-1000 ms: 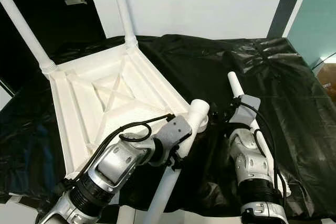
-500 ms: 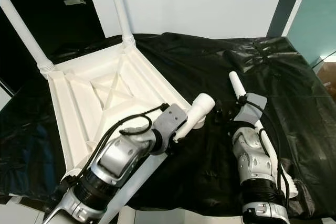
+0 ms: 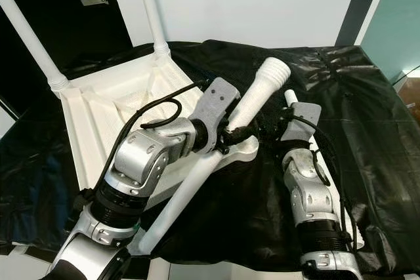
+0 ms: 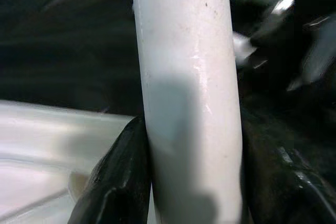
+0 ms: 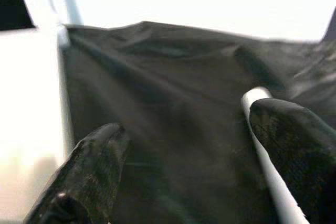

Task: Building children table

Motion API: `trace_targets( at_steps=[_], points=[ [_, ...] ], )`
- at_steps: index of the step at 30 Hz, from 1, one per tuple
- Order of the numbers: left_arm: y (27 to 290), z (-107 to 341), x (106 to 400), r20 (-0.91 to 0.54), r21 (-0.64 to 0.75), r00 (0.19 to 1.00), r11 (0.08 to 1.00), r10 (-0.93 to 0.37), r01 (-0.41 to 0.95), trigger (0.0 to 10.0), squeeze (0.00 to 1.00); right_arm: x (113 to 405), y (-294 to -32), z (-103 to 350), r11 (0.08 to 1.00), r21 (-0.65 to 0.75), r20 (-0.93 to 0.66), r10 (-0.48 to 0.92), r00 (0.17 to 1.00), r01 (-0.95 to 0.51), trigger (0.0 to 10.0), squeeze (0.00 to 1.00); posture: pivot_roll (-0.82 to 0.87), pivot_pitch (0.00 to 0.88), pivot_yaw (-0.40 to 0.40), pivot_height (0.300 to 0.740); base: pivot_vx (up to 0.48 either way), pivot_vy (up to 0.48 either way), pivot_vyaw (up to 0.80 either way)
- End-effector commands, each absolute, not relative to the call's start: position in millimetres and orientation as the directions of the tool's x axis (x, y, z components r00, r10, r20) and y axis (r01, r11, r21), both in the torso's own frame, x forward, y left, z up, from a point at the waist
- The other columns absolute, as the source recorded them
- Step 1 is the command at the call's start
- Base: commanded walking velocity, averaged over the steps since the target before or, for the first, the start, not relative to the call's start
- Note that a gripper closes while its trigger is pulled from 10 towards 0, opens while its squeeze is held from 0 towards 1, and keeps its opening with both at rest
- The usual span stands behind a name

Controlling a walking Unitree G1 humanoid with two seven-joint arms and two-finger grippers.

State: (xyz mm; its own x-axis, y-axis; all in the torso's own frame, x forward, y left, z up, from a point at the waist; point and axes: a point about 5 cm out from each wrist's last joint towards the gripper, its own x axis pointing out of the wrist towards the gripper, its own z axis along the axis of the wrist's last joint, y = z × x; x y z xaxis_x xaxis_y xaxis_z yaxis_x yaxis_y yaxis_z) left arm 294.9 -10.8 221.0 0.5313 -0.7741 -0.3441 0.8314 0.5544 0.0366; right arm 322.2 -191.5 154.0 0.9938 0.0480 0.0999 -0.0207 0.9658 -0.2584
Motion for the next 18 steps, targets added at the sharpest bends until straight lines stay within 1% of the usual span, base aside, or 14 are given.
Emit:
trace_targets(
  at_steps=[1,3,4,5,7,9,10,11,12,13,15,16,17,18],
  points=[
    [-9,223,299,-0.338,0.063,0.563,0.578,-0.755,0.813,10.0,0.00,320,-186,147,0.943,-0.330,0.083,0.066,0.994,-0.035,10.0,0.00,-0.08,0.000,0.060,0.740,0.000,0.000,0.00],
    [-10,221,305,-0.347,0.079,0.582,0.595,-0.735,0.799,10.0,0.00,317,-186,143,0.832,-0.554,0.081,0.084,0.993,-0.025,10.0,0.00,-0.08,0.000,0.060,0.740,0.000,0.000,0.00],
    [-10,221,305,-0.347,0.079,0.582,0.595,-0.735,0.799,10.0,0.00,317,-186,143,0.832,-0.554,0.081,0.084,0.993,-0.025,10.0,0.00,-0.08,0.000,0.060,0.740,0.000,0.000,0.00],
    [-10,220,306,-0.350,0.082,0.587,0.600,-0.730,0.796,10.0,0.00,316,-186,141,0.779,-0.627,0.082,0.093,0.992,-0.021,10.0,0.00,-0.08,0.000,0.060,0.740,0.000,0.000,0.00],
    [-10,220,306,-0.350,0.082,0.587,0.600,-0.730,0.796,10.0,0.00,316,-186,141,0.779,-0.627,0.082,0.093,0.992,-0.021,10.0,0.00,-0.08,0.000,0.060,0.740,0.000,0.000,0.00],
    [-9,210,313,-0.385,0.119,0.610,0.618,-0.693,0.777,10.0,0.00,313,-187,140,0.614,-0.789,0.095,0.114,0.989,0.005,10.0,0.00,-0.08,0.000,0.063,0.740,0.000,0.000,0.00],
    [-7,203,317,-0.413,0.176,0.627,0.617,-0.661,0.767,10.0,0.00,312,-187,140,0.510,-0.860,0.090,0.142,0.986,0.005,10.0,0.00,-0.09,0.000,0.068,0.740,0.000,0.000,0.00],
    [-7,203,317,-0.413,0.176,0.627,0.617,-0.661,0.767,10.0,0.00,312,-187,140,0.510,-0.860,0.090,0.142,0.986,0.005,10.0,0.00,-0.09,0.000,0.068,0.740,0.000,0.000,0.00],
    [-6,197,320,-0.433,0.216,0.638,0.614,-0.637,0.760,10.0,0.00,311,-186,139,0.450,-0.893,0.078,0.167,0.983,-0.005,10.0,0.00,-0.09,0.000,0.071,0.740,0.000,0.000,0.00],
    [-6,197,320,-0.433,0.216,0.638,0.614,-0.637,0.760,10.0,0.00,311,-186,139,0.450,-0.893,0.078,0.167,0.983,-0.005,10.0,0.00,-0.09,0.000,0.071,0.740,0.000,0.000,0.00],
    [-8,192,320,-0.448,0.255,0.626,0.580,-0.639,0.774,10.0,0.00,309,-181,139,0.331,-0.943,0.055,0.239,0.969,-0.029,10.0,0.00,-0.09,0.000,0.075,0.740,0.000,0.000,0.00],
    [-8,192,320,-0.448,0.255,0.626,0.580,-0.639,0.774,10.0,0.00,309,-181,139,0.331,-0.943,0.055,0.239,0.969,-0.029,10.0,0.00,-0.09,0.000,0.075,0.740,0.000,0.000,0.00],
    [-9,190,320,-0.457,0.268,0.615,0.559,-0.643,0.784,10.0,0.00,308,-179,141,0.258,-0.966,0.050,0.277,0.959,-0.024,10.0,0.00,-0.09,0.000,0.075,0.740,0.000,0.000,0.00],
    [-9,190,320,-0.457,0.268,0.615,0.559,-0.643,0.784,10.0,0.00,308,-179,141,0.258,-0.966,0.050,0.277,0.959,-0.024,10.0,0.00,-0.09,0.000,0.075,0.740,0.000,0.000,0.00]
  ],
)
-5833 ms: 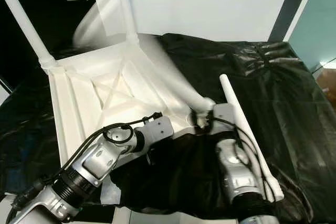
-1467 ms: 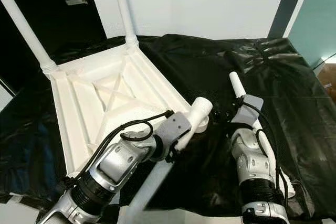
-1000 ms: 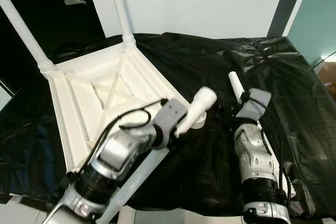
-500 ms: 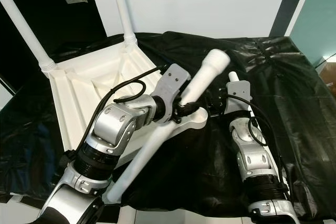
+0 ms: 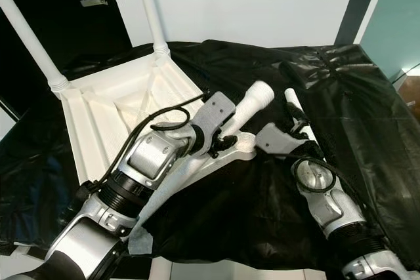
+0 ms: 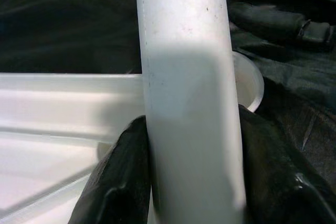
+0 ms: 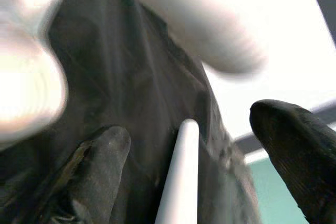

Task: Building children table

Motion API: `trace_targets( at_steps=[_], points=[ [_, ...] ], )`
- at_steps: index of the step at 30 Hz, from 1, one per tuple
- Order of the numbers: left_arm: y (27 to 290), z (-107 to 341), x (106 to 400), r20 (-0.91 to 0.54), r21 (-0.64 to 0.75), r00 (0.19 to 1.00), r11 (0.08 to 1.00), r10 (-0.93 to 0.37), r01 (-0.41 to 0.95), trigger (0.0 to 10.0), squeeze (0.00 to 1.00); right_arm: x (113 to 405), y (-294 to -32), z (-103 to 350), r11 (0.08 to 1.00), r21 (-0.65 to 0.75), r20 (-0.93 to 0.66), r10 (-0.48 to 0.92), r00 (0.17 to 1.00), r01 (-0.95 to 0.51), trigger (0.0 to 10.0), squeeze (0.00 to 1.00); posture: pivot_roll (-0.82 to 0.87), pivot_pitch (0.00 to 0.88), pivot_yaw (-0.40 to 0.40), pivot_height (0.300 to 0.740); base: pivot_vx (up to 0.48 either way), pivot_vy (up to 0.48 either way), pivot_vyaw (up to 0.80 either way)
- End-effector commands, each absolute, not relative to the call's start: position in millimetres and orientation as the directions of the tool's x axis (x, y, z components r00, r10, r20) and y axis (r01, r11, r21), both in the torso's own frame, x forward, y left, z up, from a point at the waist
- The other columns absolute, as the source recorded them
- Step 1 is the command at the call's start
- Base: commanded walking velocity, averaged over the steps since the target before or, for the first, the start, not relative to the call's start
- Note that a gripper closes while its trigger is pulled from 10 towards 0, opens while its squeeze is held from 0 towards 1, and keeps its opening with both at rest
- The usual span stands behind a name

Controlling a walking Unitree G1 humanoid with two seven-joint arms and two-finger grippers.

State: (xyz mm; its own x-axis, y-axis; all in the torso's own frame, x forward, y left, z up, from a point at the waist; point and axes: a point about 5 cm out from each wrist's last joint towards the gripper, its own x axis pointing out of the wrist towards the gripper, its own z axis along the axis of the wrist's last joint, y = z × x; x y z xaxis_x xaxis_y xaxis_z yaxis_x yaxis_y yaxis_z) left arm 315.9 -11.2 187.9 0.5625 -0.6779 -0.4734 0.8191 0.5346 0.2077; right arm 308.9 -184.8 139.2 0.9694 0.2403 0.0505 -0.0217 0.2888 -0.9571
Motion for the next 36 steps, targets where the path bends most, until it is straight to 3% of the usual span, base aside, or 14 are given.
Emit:
trace_targets(
  at_steps=[1,4,6,15,27,36],
  points=[
    [-9,187,321,-0.472,0.293,0.602,0.530,-0.644,0.796,10.0,0.00,307,-180,142,0.197,-0.980,0.042,0.303,0.952,-0.020,10.0,0.00,-0.10,0.000,0.075,0.740,0.000,0.000,0.00],
    [-8,185,322,-0.482,0.315,0.595,0.506,-0.643,0.803,10.0,0.00,306,-181,142,0.147,-0.989,0.033,0.321,0.946,-0.015,10.0,0.00,-0.10,0.000,0.076,0.740,0.000,0.000,0.00],
    [-5,187,323,-0.486,0.347,0.571,0.454,-0.662,0.821,10.0,0.00,305,-188,140,0.058,-0.998,0.006,0.348,0.937,-0.016,10.0,0.00,-0.10,0.000,0.077,0.740,0.000,0.000,0.00],
    [-11,190,314,-0.509,0.390,0.476,0.300,-0.717,0.871,10.0,0.00,312,-196,146,-0.100,-0.995,-0.029,0.416,0.909,0.014,10.0,0.00,-0.10,0.002,0.071,0.740,0.000,0.000,0.00],
    [-22,195,307,-0.497,0.403,0.437,0.246,-0.750,0.881,10.0,0.00,315,-190,149,-0.163,-0.984,-0.021,0.501,0.865,0.071,10.0,0.00,-0.10,0.000,0.068,0.740,0.000,0.000,0.00],
    [-20,189,311,-0.507,0.399,0.448,0.260,-0.736,0.879,10.0,0.00,307,-180,158,-0.088,-0.971,0.134,0.563,0.815,0.221,10.0,0.00,-0.11,0.000,0.074,0.740,0.000,0.000,0.00]
  ],
)
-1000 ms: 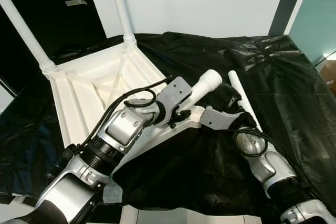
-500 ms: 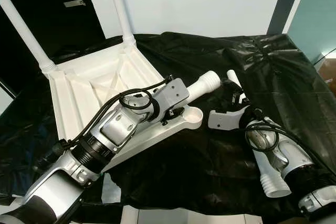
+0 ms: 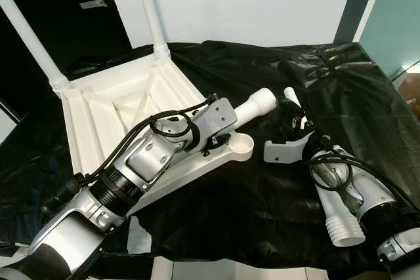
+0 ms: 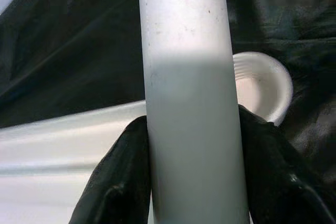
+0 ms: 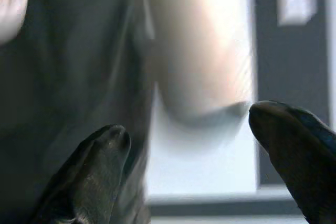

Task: Building children table

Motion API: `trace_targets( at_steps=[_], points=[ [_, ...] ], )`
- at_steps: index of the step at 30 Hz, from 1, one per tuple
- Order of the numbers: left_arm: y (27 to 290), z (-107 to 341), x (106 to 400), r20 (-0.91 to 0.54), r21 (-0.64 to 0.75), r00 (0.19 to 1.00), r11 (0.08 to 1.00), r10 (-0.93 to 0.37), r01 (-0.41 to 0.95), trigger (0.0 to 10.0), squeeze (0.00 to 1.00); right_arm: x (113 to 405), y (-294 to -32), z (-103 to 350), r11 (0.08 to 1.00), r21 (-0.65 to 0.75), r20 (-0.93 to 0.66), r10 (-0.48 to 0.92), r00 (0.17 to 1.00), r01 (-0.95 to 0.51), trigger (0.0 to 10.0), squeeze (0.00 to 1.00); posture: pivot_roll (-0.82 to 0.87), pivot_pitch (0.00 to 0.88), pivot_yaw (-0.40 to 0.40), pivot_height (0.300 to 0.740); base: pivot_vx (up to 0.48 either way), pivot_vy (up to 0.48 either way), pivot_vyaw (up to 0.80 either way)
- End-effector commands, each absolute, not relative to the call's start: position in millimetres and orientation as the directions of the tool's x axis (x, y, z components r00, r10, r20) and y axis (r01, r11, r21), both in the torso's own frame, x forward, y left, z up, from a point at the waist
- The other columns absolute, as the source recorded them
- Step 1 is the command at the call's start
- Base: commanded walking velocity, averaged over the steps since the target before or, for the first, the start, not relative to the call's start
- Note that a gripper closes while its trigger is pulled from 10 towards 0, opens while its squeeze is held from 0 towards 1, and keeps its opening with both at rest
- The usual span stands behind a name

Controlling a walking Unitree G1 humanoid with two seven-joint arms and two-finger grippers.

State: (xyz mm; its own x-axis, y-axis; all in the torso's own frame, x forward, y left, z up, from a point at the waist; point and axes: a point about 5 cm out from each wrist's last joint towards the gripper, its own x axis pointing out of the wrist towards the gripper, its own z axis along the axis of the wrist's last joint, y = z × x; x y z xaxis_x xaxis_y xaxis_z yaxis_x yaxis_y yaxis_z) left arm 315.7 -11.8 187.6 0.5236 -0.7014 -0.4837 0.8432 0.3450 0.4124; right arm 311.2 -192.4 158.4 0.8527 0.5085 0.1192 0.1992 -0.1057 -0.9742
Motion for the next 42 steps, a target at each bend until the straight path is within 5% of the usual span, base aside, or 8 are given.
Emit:
trace_targets(
  at_steps=[1,19,21,28,29,38,39,42],
  points=[
    [-18,188,312,-0.508,0.399,0.452,0.265,-0.733,0.878,10.0,0.00,307,-180,156,-0.091,-0.970,0.136,0.565,0.814,0.225,10.0,0.00,-0.11,0.000,0.075,0.740,0.000,0.000,0.00],
    [-26,195,304,-0.476,0.402,0.434,0.250,-0.765,0.881,10.0,0.00,316,-182,144,-0.129,-0.977,0.073,0.544,0.836,0.169,10.0,0.00,-0.11,0.000,0.078,0.740,0.000,0.000,0.00],
    [-32,197,300,-0.467,0.398,0.422,0.242,-0.777,0.885,10.0,0.00,319,-182,143,-0.155,-0.977,0.040,0.548,0.835,0.148,0.0,0.00,-0.11,0.000,0.076,0.740,0.000,0.000,0.00],
    [-36,197,299,-0.463,0.398,0.419,0.239,-0.781,0.886,10.0,0.00,322,-182,143,-0.174,-0.975,0.023,0.543,0.839,0.139,0.0,0.00,-0.10,0.000,0.070,0.740,0.000,0.000,0.00],
    [-37,197,299,-0.459,0.392,0.419,0.245,-0.783,0.887,10.0,1.00,324,-183,143,-0.179,-0.974,0.019,0.535,0.844,0.136,0.0,0.00,-0.10,0.000,0.068,0.740,0.000,0.000,0.00],
    [-18,204,313,-0.452,0.417,0.465,0.281,-0.761,0.865,10.0,0.00,330,-196,146,-0.179,-0.976,0.027,0.469,0.883,0.124,0.0,0.00,-0.10,0.000,0.068,0.740,0.000,0.000,0.00],
    [-10,206,318,-0.453,0.425,0.481,0.293,-0.751,0.856,10.0,0.00,331,-200,147,-0.171,-0.977,0.037,0.446,0.894,0.126,10.0,0.00,-0.10,0.000,0.070,0.740,0.000,0.000,0.00],
    [-3,209,321,-0.453,0.430,0.491,0.300,-0.744,0.851,10.0,0.00,332,-204,149,-0.164,-0.978,0.052,0.421,0.906,0.132,10.0,0.00,-0.10,0.000,0.072,0.740,0.000,0.000,0.00]
  ],
)
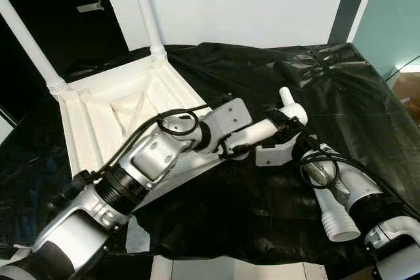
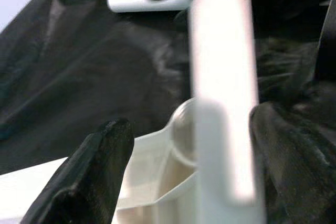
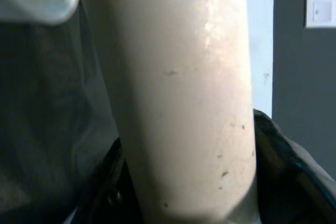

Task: Building children table

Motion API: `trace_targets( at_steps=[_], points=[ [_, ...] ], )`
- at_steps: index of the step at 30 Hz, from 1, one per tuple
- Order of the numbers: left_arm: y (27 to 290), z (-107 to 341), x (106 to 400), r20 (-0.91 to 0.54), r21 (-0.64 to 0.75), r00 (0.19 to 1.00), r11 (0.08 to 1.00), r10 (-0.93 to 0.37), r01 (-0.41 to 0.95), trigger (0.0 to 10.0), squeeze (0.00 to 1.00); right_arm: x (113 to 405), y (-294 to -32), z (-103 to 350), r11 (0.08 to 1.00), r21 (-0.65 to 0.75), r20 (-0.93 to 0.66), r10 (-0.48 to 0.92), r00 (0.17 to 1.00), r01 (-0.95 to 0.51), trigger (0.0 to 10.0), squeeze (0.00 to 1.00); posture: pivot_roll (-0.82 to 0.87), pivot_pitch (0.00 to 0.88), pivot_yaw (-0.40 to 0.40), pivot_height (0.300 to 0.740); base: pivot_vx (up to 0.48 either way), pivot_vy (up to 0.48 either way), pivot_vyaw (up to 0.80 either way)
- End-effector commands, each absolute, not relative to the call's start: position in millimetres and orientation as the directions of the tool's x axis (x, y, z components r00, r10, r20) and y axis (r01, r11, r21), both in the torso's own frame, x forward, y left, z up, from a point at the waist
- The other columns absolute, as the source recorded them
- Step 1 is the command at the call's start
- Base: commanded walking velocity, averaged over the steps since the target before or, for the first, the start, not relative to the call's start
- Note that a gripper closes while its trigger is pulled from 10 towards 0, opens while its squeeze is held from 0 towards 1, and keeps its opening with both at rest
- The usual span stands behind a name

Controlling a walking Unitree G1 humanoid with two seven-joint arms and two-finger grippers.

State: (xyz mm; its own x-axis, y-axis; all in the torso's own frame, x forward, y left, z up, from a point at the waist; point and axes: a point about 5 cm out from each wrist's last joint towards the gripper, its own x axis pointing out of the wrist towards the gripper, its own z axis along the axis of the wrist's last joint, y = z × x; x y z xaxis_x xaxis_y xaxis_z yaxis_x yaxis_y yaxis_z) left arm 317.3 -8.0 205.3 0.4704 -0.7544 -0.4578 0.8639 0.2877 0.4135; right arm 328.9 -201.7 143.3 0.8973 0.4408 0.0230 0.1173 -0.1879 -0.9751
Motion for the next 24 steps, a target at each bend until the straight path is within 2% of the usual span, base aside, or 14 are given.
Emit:
trace_targets(
  at_steps=[1,5,7,8,10,11,12,13,14,15,16,23,24],
  points=[
    [5,214,324,-0.444,0.416,0.498,0.321,-0.745,0.851,10.0,0.00,333,-210,150,-0.155,-0.979,0.066,0.389,0.919,0.136,10.0,0.00,-0.10,0.000,0.074,0.740,0.000,0.000,0.00],
    [18,227,329,-0.401,0.358,0.500,0.371,-0.768,0.857,10.0,0.00,334,-221,154,-0.108,-0.984,0.099,0.321,0.942,0.140,10.0,0.00,-0.10,0.000,0.075,0.740,0.000,0.000,0.00],
    [25,241,332,-0.322,0.264,0.500,0.431,-0.804,0.863,10.0,0.00,333,-231,156,-0.048,-0.990,0.118,0.249,0.961,0.134,10.0,0.00,-0.10,0.000,0.077,0.740,0.000,0.000,0.00],
    [25,241,332,-0.322,0.264,0.500,0.431,-0.804,0.863,10.0,0.00,333,-231,156,-0.048,-0.990,0.118,0.249,0.961,0.134,10.0,0.00,-0.10,0.000,0.077,0.740,0.000,0.000,0.00],
    [32,260,334,-0.190,0.157,0.504,0.480,-0.843,0.863,10.0,0.00,332,-239,156,0.058,-0.991,0.131,0.166,0.977,0.123,10.0,0.00,-0.11,0.000,0.078,0.740,0.000,0.000,0.00],
    [32,260,334,-0.190,0.157,0.504,0.480,-0.843,0.863,10.0,0.00,332,-239,156,0.058,-0.991,0.131,0.166,0.977,0.123,10.0,0.00,-0.11,0.000,0.078,0.740,0.000,0.000,0.00],
    [37,268,335,-0.128,0.118,0.510,0.497,-0.851,0.860,10.0,0.00,332,-242,157,0.124,-0.984,0.141,0.111,0.984,0.127,10.0,0.00,-0.11,0.000,0.079,0.740,0.000,0.000,0.00],
    [37,268,335,-0.128,0.118,0.510,0.497,-0.851,0.860,10.0,0.00,332,-242,157,0.124,-0.984,0.141,0.111,0.984,0.127,10.0,0.00,-0.11,0.000,0.079,0.740,0.000,0.000,0.00],
    [40,273,336,-0.087,0.094,0.518,0.511,-0.851,0.855,10.0,0.00,332,-244,158,0.169,-0.977,0.144,0.075,0.987,0.130,10.0,0.00,-0.11,0.000,0.076,0.740,0.000,0.000,0.00],
    [40,273,336,-0.087,0.094,0.518,0.511,-0.851,0.855,10.0,0.00,332,-244,158,0.169,-0.977,0.144,0.075,0.987,0.130,10.0,0.00,-0.11,0.000,0.076,0.740,0.000,0.000,0.00],
    [42,276,337,-0.056,0.091,0.528,0.522,-0.847,0.848,10.0,0.00,333,-247,158,0.229,-0.964,0.146,0.025,0.989,0.136,10.0,0.00,-0.11,0.000,0.074,0.740,0.000,0.000,0.00],
    [42,276,337,-0.056,0.091,0.528,0.522,-0.847,0.848,10.0,0.00,333,-247,158,0.229,-0.964,0.146,0.025,0.989,0.136,10.0,0.00,-0.11,0.000,0.074,0.740,0.000,0.000,0.00],
    [45,278,338,-0.031,0.077,0.538,0.534,-0.842,0.842,10.0,0.00,334,-251,157,0.280,-0.950,0.136,-0.028,0.990,0.139,10.0,0.00,-0.11,0.000,0.073,0.740,0.000,0.000,0.00]
  ],
)
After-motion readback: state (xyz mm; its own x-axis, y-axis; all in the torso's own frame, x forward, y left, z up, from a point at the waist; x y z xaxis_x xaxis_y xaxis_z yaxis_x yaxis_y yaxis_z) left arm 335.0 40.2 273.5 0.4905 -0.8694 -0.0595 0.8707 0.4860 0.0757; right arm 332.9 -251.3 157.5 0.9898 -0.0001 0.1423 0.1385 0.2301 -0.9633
